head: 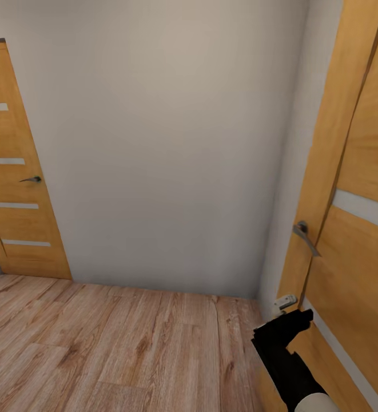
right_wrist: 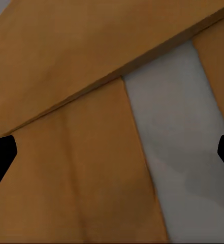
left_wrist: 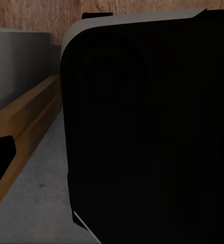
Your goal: Move the two storage containers from the living room to the garage. In the garage, place one container on the floor and stack the other container on top of it (either order is fine).
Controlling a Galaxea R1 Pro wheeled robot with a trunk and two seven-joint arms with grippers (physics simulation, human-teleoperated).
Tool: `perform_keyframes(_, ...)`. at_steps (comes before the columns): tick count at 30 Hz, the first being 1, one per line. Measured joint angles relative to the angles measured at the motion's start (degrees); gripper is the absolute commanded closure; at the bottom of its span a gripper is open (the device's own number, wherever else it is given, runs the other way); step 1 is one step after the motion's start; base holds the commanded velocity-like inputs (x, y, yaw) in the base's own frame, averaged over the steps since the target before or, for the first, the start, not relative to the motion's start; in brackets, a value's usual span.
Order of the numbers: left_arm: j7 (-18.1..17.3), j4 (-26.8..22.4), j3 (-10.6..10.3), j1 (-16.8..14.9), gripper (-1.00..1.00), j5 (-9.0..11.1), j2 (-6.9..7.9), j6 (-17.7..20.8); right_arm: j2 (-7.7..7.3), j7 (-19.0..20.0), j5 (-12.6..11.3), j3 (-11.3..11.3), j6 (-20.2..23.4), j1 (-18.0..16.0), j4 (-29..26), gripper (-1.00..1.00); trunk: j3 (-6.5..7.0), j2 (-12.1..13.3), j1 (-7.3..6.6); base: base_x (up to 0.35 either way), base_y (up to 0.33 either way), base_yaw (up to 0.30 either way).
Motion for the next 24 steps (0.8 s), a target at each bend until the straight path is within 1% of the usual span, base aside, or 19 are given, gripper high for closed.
perform_keyframes(2, 0.0, 0.0, 0.0, 0.0, -1.00, 0.0, 0.00, 0.0, -0.46, -0.1, 0.3, -0.6, 0.4, 0.0, 0.0, -1.00, 0.00, 0.0, 0.00, 0.000, 0.000, 0.000)
perform_keyframes(6, 0.0, 0.0, 0.0, 0.0, -1.00, 0.0, 0.00, 0.0, -1.50, 0.1, 0.1, -1.1, 0.2, 0.0, 0.0, -1.00, 0.00, 0.0, 0.00, 0.000, 0.000, 0.000)
perform_keyframes(10, -0.1, 0.0, 0.0, 0.0, -1.00, 0.0, 0.00, 0.0, -2.09, 0.1, 0.1, -1.3, 0.1, 0.0, 0.0, -1.00, 0.00, 0.0, 0.00, 0.000, 0.000, 0.000)
perform_keyframes(15, -0.1, 0.0, 0.0, 0.0, -1.00, 0.0, 0.00, 0.0, -2.40, 0.1, 0.1, -1.4, 0.1, 0.0, 0.0, -1.00, 0.00, 0.0, 0.00, 0.000, 0.000, 0.000)
perform_keyframes(22, -0.1, 0.0, 0.0, 0.0, -1.00, 0.0, 0.00, 0.0, -3.90, 0.1, 0.2, -3.1, 0.2, 0.0, 0.0, -1.00, 0.00, 0.0, 0.00, 0.000, 0.000, 0.000)
perform_keyframes(24, -0.1, 0.0, 0.0, 0.0, -1.00, 0.0, 0.00, 0.0, -4.05, 0.1, 0.2, -3.0, 0.3, 0.0, 0.0, -1.00, -0.01, 0.0, 0.00, 0.000, 0.000, 0.000)
